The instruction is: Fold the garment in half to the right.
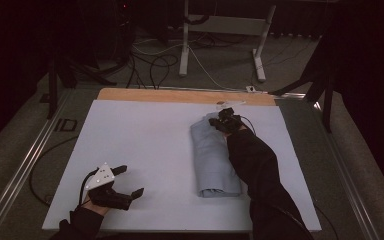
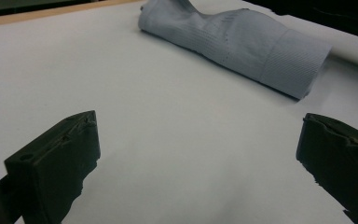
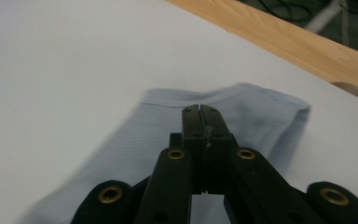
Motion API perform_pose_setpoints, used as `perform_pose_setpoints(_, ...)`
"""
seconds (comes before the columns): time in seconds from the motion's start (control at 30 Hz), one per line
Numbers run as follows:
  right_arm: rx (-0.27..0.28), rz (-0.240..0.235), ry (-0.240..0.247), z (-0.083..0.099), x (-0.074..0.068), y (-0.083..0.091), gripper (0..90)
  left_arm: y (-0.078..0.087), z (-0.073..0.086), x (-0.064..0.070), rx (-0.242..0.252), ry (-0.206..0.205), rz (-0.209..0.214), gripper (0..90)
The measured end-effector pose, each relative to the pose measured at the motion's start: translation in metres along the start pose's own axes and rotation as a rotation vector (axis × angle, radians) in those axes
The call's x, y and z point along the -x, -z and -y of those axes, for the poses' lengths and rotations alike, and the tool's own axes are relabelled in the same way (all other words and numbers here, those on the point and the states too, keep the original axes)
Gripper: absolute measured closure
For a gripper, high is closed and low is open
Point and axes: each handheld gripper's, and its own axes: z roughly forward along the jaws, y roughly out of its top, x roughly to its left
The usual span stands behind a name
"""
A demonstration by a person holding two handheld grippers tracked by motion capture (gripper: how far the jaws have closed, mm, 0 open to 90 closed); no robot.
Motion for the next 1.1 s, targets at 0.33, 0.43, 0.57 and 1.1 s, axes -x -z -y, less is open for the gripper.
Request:
perform_pose_setpoints(0.33,-0.077,0.072,-0.061,0.006,0.021,-0.045,90.0,-0.001,0.000,-0.002,0.005,0.010,0.005,0.1)
perform_pose_setpoints(0.43,-0.102,0.084,-0.048,0.013,0.021,-0.052,90.0,-0.002,0.000,-0.002,0.005,0.011,0.006,0.1)
perform_pose_setpoints(0.57,-0.107,0.062,-0.076,0.013,0.027,-0.048,90.0,-0.002,0.001,-0.002,0.001,0.007,0.007,0.1)
perform_pose_setpoints(1.1,-0.011,-0.048,0.036,0.013,-0.027,0.031,90.0,0.003,-0.003,-0.003,0.026,0.002,0.022,0.1)
